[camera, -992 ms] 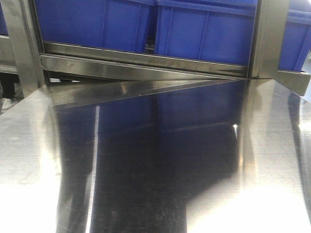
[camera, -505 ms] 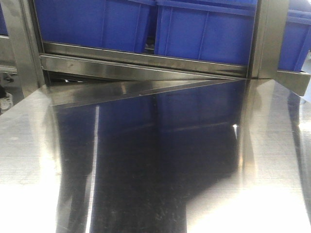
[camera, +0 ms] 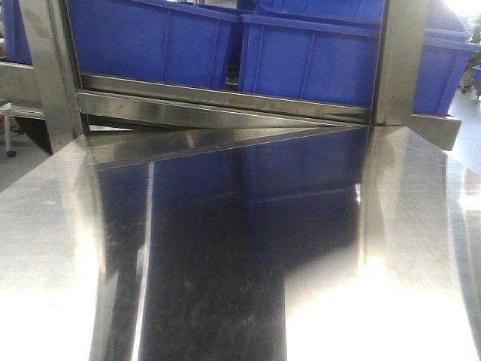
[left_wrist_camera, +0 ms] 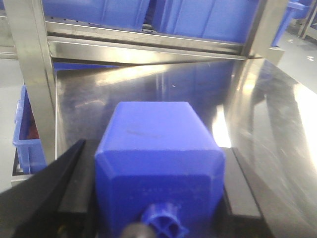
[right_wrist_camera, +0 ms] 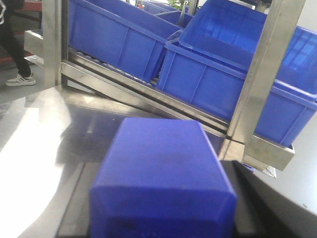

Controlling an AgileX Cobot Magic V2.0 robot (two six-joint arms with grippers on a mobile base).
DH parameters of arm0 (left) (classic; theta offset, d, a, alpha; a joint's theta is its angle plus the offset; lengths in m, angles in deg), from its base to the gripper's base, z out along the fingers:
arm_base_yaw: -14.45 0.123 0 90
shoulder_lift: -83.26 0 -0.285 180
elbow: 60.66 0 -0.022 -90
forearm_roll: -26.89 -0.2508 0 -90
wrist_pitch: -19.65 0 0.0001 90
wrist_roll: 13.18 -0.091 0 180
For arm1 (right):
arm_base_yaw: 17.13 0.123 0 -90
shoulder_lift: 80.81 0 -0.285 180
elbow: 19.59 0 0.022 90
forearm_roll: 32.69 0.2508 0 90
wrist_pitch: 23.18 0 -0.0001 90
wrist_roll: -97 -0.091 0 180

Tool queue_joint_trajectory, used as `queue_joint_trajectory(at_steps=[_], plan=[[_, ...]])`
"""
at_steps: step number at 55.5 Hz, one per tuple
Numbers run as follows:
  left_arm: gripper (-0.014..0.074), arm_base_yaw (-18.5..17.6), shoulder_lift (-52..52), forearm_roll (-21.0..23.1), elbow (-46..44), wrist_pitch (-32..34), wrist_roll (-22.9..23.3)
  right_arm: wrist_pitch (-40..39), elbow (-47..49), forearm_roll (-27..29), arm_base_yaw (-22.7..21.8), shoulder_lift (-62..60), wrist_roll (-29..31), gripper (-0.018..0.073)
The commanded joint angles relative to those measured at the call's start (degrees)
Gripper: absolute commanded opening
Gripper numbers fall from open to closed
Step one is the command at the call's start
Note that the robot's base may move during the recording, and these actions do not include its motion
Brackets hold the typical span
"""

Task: Pick and sort blue part to right shelf
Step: 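Drive the base away from the table toward the bin shelves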

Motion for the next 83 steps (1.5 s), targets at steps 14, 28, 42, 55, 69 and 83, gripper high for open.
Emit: queue_joint_trajectory(at_steps=[14,28,42,55,69,83], plan=[[0.0250,-0.48,-0.07,0.22,-1.70,5.64,-0.08,-5.82,1.32,0.82,-0.14,0.83,-0.11,0.0174],[0.0250,-0.48,-0.07,0.22,-1.70,5.64,-0.08,-5.82,1.32,0.82,-0.14,0.83,-0.11,0.0174],[0.0250,-0.48,-0.07,0.22,-1.70,5.64,-0.08,-5.82,1.32,0.82,-0.14,0.83,-0.11,0.0174],[0.0250,-0.48,-0.07,0.22,-1.70,5.64,-0.08,-5.82,1.32,0.82,-0.14,0.83,-0.11,0.0174],[0.0250,-0.48,-0.07,0.22,-1.70,5.64,-0.08,-5.82,1.32,0.82,-0.14,0.83,-0.11,0.0174],[0.0250,-0.48,-0.07,0.22,-1.70,5.64,-0.08,-5.82,1.32,0.82,-0.14,0.83,-0.11,0.0174]])
